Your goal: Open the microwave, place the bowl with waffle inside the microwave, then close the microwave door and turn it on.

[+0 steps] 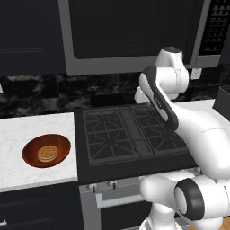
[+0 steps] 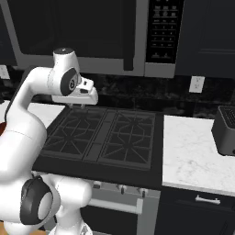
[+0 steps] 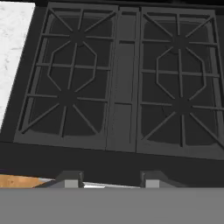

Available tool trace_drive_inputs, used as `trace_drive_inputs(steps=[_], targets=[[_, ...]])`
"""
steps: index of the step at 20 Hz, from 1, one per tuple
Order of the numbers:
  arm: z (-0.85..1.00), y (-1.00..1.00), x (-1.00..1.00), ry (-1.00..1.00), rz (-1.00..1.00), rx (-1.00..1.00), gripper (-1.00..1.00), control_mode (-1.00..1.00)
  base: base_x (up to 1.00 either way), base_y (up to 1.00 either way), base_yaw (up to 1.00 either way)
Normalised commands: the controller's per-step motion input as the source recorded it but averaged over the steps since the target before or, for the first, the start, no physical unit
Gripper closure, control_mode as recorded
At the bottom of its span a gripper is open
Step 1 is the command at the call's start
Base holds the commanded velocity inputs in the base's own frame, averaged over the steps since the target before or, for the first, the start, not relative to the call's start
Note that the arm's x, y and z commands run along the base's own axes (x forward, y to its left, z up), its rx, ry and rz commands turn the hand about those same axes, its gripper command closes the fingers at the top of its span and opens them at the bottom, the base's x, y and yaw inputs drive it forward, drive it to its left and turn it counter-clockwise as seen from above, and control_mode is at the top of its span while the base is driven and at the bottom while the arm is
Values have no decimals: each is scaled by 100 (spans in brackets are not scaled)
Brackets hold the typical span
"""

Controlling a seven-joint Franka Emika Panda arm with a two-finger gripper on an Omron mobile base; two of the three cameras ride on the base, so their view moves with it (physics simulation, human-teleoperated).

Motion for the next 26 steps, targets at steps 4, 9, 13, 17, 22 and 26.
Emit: trace_drive_inputs(steps=[4,9,13,17,22,26], targets=[[-23,19,-2,4,3,4,-100,-100,0,0,0],[-12,0,0,7,0,1,-100,-100,0,0,0],[-20,-57,-19,15,-6,11,-100,-100,0,0,0],[1,-71,-33,2,-16,20,-100,-100,0,0,0],[12,-67,-70,1,-20,47,-100,-100,0,0,0],[14,-55,-69,-1,-30,56,-100,-100,0,0,0]])
